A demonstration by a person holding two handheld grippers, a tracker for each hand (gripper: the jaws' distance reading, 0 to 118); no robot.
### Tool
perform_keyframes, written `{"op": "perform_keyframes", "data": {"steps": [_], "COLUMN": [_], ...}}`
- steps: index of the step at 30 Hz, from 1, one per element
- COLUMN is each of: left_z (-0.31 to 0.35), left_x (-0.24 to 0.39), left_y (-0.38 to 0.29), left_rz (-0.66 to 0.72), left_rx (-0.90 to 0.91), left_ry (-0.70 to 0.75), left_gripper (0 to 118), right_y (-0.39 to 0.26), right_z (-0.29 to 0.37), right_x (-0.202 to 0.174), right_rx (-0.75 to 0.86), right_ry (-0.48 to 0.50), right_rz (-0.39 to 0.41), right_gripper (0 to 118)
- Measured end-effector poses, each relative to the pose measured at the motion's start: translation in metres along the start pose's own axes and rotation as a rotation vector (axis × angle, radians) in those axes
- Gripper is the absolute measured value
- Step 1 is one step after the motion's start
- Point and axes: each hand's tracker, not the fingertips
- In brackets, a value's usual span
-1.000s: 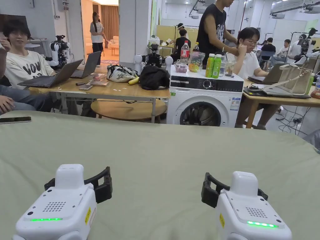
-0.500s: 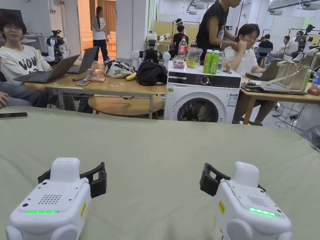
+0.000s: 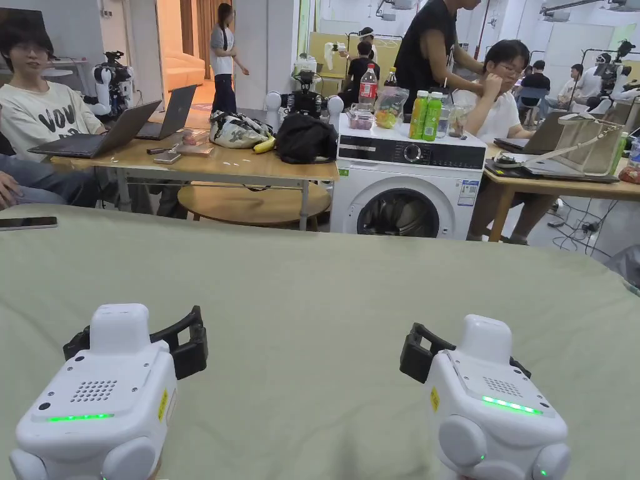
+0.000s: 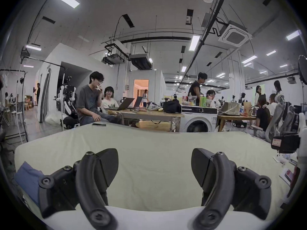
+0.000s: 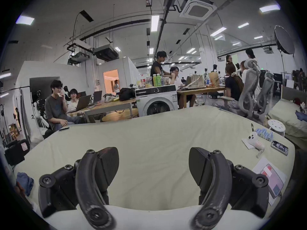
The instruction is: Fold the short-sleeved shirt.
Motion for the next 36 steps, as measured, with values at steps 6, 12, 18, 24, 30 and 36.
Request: {"op": "perform_keyframes", "data": {"steps": [6,12,18,24,30,36], "left_z": [0.002,0.004,0.006,0.005,0.003,-0.002], "left_x": [0.000,0.005,0.004,0.002,0.001,-0.001], "left_y": [-0.002,-0.006,-0.005,-0.005,-0.007,-0.008], "left_rz": [-0.025,-0.082,-0.070,-0.064,-0.070,-0.066], "left_rx": [-0.021,-0.024,-0.035,-0.048,-0.056,-0.069], "left_ry": [-0.002,0.014,-0.011,-0.019,-0.011,-0.014], "left_gripper": [91,91,91,92,91,91], "right_y": [-0.001,-0.001,-0.002,-0.002,-0.004,-0.003], "right_z": [0.003,0.002,0.004,0.006,0.000,-0.007], "right_x": [-0.001,-0.001,-0.004,-0.007,-0.012,-0.010], "right_rx": [0.009,0.008,0.028,0.046,0.037,-0.036], "right_ry": [-0.019,-0.006,-0.005,-0.024,-0.045,-0.013], "right_rz": [0.015,0.017,0.054,0.080,0.111,0.115], "right_gripper": [88,88,88,88,88,88]}}
